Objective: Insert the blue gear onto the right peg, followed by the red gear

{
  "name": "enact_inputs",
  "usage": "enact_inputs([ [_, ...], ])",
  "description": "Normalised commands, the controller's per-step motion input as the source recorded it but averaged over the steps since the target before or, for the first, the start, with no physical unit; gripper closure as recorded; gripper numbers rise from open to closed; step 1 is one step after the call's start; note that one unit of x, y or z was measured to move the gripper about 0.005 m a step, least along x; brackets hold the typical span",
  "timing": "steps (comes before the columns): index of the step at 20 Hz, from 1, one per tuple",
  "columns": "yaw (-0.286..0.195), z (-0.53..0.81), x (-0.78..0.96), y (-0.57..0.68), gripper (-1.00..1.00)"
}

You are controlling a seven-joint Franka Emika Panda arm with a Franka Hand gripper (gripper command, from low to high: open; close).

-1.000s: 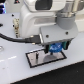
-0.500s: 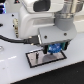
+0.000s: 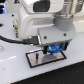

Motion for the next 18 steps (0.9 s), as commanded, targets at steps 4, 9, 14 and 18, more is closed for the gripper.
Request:
enact_inputs([
  [4, 0.000, 0.19, 0.28, 0.00, 1.00],
  [9, 0.000, 0.19, 0.29, -0.02, 1.00],
  [14, 0.000, 0.06, 0.05, 0.00, 1.00],
  [18, 0.000, 0.06, 0.10, -0.04, 1.00],
])
